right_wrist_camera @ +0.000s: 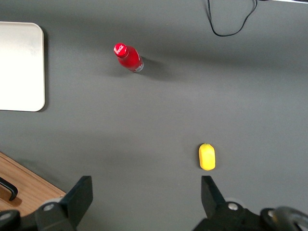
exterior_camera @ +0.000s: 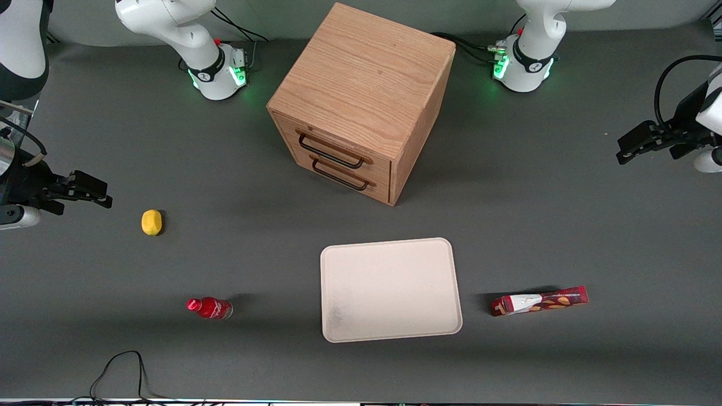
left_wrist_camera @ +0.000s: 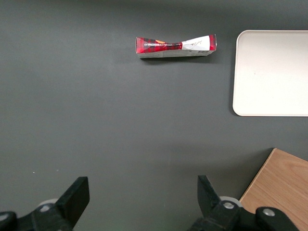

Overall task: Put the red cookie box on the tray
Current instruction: 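Move the left gripper toward the red plaid shortbread box beside the tray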

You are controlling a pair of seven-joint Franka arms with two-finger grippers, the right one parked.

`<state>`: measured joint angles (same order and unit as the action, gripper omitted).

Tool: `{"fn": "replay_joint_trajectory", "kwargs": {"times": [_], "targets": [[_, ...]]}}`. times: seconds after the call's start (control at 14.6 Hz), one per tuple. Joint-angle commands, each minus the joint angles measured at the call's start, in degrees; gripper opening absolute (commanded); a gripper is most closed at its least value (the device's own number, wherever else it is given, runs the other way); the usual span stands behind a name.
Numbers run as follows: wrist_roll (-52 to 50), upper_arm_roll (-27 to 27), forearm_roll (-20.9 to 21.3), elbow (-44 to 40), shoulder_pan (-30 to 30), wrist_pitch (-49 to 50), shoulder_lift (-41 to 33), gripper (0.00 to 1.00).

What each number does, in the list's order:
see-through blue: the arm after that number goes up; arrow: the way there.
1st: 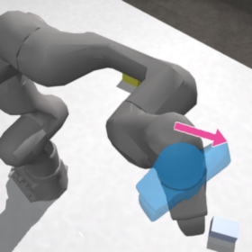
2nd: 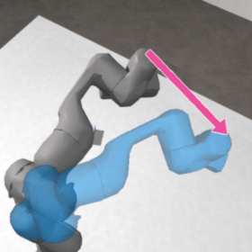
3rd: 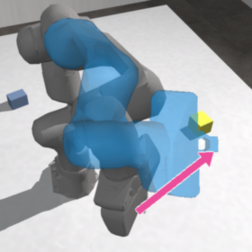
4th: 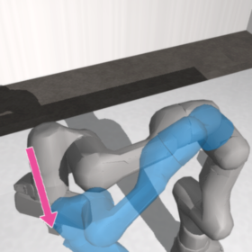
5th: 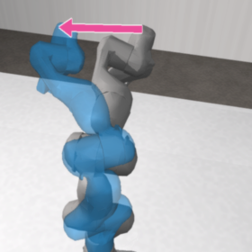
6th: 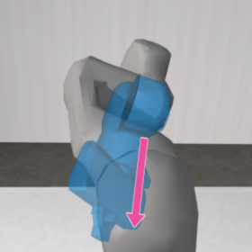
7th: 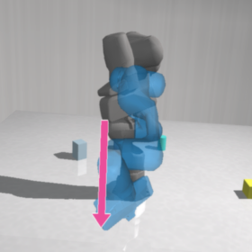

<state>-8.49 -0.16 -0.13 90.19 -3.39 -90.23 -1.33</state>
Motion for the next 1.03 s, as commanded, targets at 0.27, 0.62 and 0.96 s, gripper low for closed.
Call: {"fn": "replay_joint_trajectory", "kwargs": {"times": [0.27, 0.62, 0.96], "targets": [[-0.7, 0.8, -0.1, -2.8, -0.1, 0.6, 2.9, 1.00], [-1.0, 1.2, -0.3, -10.5, -0.7, 0.6, 10.1, 1.00], [-3.3, 1.4, -0.1, -22.2, -2.4, 1.5, 19.8, 1.00]]}}
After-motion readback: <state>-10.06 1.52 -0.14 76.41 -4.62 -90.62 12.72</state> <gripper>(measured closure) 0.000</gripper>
